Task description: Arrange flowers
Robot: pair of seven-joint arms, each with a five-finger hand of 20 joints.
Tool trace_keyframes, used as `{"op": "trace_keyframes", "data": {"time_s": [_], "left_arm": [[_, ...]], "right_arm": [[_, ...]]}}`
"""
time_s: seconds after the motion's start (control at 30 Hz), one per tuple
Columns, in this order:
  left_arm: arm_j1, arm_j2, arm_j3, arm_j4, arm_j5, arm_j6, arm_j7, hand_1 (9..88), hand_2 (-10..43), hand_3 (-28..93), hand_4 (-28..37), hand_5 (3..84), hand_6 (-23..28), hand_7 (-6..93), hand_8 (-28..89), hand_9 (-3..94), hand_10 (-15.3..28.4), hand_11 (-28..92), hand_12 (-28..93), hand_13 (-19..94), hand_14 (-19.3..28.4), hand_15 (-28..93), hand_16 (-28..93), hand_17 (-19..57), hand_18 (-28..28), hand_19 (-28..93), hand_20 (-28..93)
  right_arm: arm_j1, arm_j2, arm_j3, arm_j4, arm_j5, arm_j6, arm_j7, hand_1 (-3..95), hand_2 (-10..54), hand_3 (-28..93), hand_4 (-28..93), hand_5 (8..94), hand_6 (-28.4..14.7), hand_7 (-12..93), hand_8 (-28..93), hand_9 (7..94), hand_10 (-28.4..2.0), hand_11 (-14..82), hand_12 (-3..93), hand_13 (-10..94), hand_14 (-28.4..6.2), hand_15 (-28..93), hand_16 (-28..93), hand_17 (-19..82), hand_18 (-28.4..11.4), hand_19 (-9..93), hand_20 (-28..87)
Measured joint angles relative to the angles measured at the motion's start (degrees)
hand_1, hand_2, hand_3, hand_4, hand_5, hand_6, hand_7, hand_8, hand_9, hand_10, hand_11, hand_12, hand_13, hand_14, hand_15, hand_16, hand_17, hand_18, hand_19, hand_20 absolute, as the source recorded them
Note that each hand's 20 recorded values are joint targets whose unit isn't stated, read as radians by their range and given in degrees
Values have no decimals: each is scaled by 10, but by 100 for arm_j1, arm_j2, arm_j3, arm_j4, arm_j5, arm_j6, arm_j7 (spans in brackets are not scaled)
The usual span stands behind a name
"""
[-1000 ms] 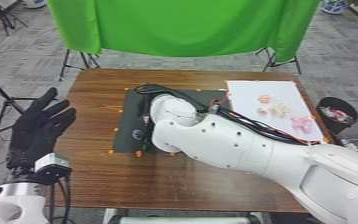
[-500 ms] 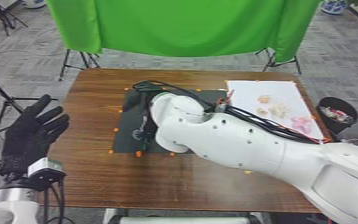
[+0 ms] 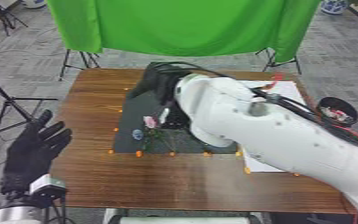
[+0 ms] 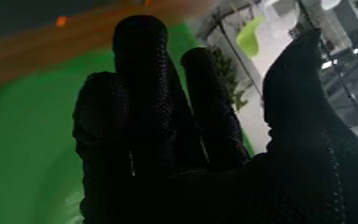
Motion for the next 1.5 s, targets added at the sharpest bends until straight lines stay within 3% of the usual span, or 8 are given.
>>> {"op": "trace_keyframes", "data": {"time_s": [0.17, 0.43, 0.6, 0.73, 0.87, 1.03, 1.37, 1.5], "left_arm": [[-28, -44, 104, -13, 20, 18, -76, 299, 74, 646, -206, 361, 91, 101, -79, 319, 192, 286, 107, 206, 260, 563, -124, -73, 256, 523, 56], [-174, -25, 253, -14, 22, 28, -137, 300, 73, 646, -205, 361, 91, 101, -79, 319, 191, 286, 107, 205, 260, 563, -124, -73, 256, 523, 56], [-314, 42, 386, -14, 14, 28, -137, 300, 73, 646, -204, 362, 91, 101, -79, 319, 191, 285, 107, 206, 260, 563, -123, -72, 256, 523, 56], [-360, 173, 520, -9, -12, 28, -62, 301, 72, 646, -204, 364, 93, 100, -79, 319, 191, 285, 107, 206, 260, 563, -123, -72, 256, 522, 56], [-387, 268, 623, -3, -45, 28, 7, 301, 71, 647, -204, 365, 93, 100, -78, 320, 191, 285, 107, 206, 261, 563, -123, -72, 256, 522, 57], [-413, 346, 691, 9, -94, 28, 70, 300, 71, 647, -205, 365, 93, 100, -78, 320, 191, 284, 108, 207, 260, 563, -123, -72, 256, 522, 57], [-518, 359, 741, 51, -93, 22, 69, 300, 72, 647, -205, 365, 93, 99, -78, 320, 191, 284, 108, 207, 260, 563, -123, -72, 256, 521, 57], [-539, 384, 760, 61, -121, 22, 103, 300, 72, 646, -204, 365, 93, 99, -78, 320, 191, 284, 108, 207, 260, 563, -123, -72, 256, 521, 57]], "right_arm": [[-607, 829, 760, -463, -117, -158, 261, 289, 60, 748, -228, 505, -67, 164, -99, 549, -199, 127, 138, 660, -136, 631, 104, 469, -144, 932, 187], [-1788, 2072, 1802, -381, -170, -575, 1079, 305, 44, 743, -227, 476, -86, 150, -91, 498, -223, 117, 138, 659, -140, 645, 92, 503, -148, 932, 134], [-2129, 2578, 1777, -55, -228, -513, 1586, 311, 45, 741, -227, 470, -92, 148, -87, 482, -233, 117, 135, 707, -120, 707, 95, 592, -103, 932, 49], [-2279, 2782, 1882, 220, 13, -349, 1641, 316, 40, 744, -226, 477, -90, 154, -89, 483, -229, 119, 134, 714, -117, 718, 95, 600, -101, 932, 48], [-2413, 2990, 1961, 202, -202, 72, 1628, 320, 36, 745, -226, 488, -83, 160, -92, 494, -222, 120, 134, 713, -117, 719, 94, 599, -103, 932, 51], [-2618, 3199, 2213, 110, -628, 206, 1607, 323, 26, 747, -223, 492, -81, 159, -96, 498, -222, 117, 134, 710, -121, 711, 92, 600, -107, 932, 48], [-2180, 3212, 1930, 727, -211, 34, 1879, 338, 14, 744, -224, 480, -78, 152, -92, 495, -224, 114, 133, 721, -118, 728, 93, 600, -112, 932, 62], [-2000, 3152, 1827, 1002, -62, -43, 1940, 344, 12, 752, -228, 482, -68, 164, -96, 499, -217, 116, 133, 717, -115, 732, 94, 567, -139, 932, 120]]}}
